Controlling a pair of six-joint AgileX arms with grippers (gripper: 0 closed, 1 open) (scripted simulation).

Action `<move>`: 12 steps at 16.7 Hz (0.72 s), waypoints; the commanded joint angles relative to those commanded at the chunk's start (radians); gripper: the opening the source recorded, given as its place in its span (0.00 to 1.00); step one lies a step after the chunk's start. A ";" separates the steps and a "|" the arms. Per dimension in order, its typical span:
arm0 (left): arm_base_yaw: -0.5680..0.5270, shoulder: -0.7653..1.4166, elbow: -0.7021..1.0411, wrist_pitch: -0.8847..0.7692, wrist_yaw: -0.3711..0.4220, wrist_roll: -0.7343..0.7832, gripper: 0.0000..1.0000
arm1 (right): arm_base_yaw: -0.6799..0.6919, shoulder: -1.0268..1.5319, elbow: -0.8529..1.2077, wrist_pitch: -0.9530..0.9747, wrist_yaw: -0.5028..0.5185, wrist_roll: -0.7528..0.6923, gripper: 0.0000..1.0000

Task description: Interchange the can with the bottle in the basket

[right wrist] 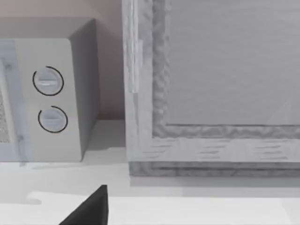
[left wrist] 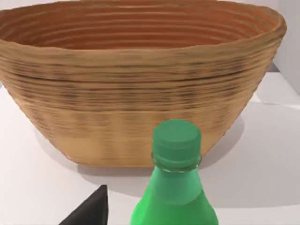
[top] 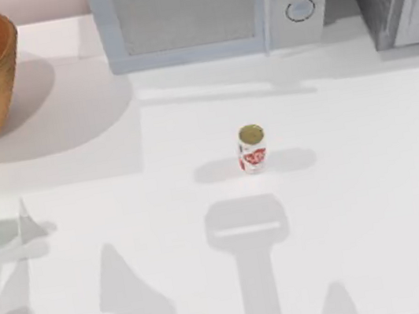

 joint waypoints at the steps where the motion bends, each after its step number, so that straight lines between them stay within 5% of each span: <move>1: 0.013 0.085 0.005 0.075 0.018 0.003 1.00 | 0.000 0.000 0.000 0.000 0.000 0.000 1.00; 7: 0.081 0.507 0.019 0.431 0.097 0.021 1.00 | 0.000 0.000 0.000 0.000 0.000 0.000 1.00; 12: 0.111 0.664 0.018 0.554 0.122 0.030 1.00 | 0.000 0.000 0.000 0.000 0.000 0.000 1.00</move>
